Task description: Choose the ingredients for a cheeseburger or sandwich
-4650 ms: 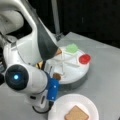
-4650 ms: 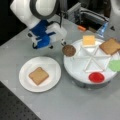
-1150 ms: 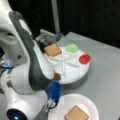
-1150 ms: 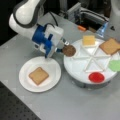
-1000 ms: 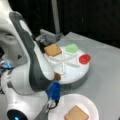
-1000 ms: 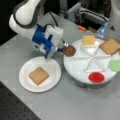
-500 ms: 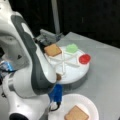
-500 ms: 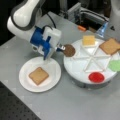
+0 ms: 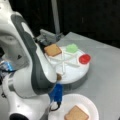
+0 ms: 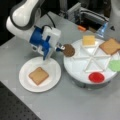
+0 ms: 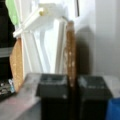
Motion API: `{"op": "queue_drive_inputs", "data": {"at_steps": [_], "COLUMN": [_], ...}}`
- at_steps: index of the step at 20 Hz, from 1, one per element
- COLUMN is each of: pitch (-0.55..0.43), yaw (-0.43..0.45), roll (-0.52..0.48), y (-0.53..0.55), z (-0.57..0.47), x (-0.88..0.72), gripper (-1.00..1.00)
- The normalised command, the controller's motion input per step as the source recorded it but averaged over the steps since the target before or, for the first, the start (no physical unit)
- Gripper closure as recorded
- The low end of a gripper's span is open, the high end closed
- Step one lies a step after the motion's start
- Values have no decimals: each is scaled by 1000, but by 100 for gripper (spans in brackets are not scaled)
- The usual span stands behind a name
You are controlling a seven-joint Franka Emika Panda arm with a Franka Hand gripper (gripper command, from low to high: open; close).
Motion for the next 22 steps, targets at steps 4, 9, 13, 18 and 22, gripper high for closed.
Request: {"op": "queue_drive_inputs", "data": {"at_steps": [4,9,13,18,22], "pitch": [193,205,175,161,136], "yaw": [113,119,105,87,42], "roll": [221,184,123,50,39], "y": [-241,-267,-284,-282,-251], "z": [150,170,136,100,60], "x": [328,319,376,521,654], "gripper": [100,100,100,100,100]}}
